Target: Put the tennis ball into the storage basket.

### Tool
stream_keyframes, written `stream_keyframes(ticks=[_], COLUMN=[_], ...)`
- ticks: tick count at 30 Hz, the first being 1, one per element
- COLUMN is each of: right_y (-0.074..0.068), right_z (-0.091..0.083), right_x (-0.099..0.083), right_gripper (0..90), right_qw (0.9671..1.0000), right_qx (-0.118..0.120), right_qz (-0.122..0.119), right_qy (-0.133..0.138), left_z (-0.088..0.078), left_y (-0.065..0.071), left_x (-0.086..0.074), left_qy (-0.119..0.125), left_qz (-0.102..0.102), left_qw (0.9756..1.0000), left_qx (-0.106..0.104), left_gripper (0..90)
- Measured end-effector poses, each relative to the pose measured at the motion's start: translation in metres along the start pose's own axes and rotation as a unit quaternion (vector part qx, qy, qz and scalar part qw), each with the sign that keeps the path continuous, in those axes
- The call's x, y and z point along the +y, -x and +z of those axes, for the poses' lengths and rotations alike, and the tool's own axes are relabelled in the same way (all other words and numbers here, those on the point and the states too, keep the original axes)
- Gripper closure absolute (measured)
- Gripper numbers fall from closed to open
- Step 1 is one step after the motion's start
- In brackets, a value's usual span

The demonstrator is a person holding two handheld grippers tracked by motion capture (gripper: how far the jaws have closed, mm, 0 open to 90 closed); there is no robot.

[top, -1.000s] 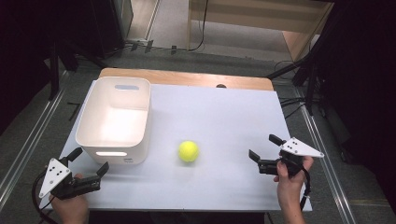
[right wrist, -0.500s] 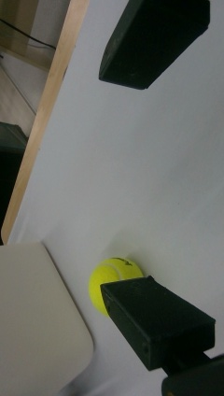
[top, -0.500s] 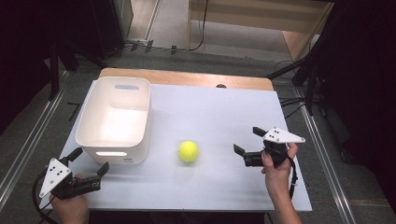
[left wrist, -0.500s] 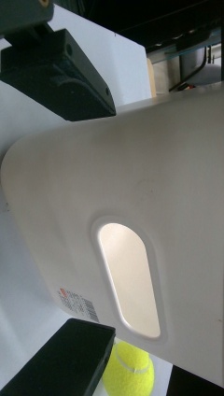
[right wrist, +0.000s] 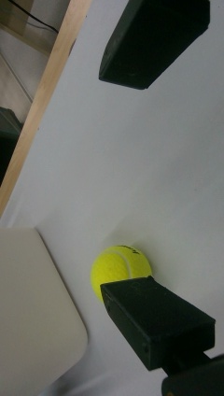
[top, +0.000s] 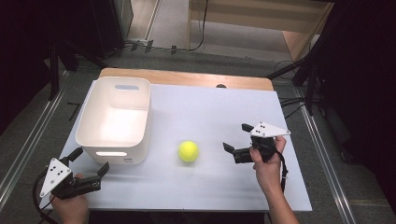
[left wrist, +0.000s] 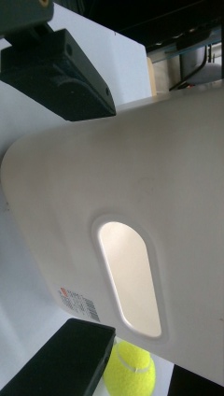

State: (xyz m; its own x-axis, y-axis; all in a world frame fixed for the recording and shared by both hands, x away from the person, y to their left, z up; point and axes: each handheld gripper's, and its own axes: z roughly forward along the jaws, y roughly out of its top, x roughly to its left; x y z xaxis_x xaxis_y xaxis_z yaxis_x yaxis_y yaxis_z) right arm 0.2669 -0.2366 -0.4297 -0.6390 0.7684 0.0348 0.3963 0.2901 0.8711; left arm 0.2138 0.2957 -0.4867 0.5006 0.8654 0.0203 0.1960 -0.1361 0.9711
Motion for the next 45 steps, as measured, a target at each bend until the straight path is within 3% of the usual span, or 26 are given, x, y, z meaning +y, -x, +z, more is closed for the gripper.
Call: stream_keyframes(ticks=[13,28,45], right_y=[-0.009,-0.017,-0.028], right_z=[0.026,0.044,0.060], right_x=[0.014,0.027,0.048], right_gripper=[1.0,1.0,1.0], right_qw=[0.9991,0.9972,0.9918], right_qx=[0.026,0.044,0.070], right_qz=[-0.015,-0.039,-0.069], right_qy=[-0.029,-0.047,-0.082], left_z=[0.000,0.000,0.001], left_y=[0.000,0.000,0.000], left_x=[0.000,0.000,0.000], left_qy=[0.001,-0.002,-0.002], left_qz=[0.000,-0.001,-0.001], left_qw=[1.0000,1.0000,1.0000], left_qx=[-0.002,-0.001,0.000], left_gripper=[0.0,0.0,0.0])
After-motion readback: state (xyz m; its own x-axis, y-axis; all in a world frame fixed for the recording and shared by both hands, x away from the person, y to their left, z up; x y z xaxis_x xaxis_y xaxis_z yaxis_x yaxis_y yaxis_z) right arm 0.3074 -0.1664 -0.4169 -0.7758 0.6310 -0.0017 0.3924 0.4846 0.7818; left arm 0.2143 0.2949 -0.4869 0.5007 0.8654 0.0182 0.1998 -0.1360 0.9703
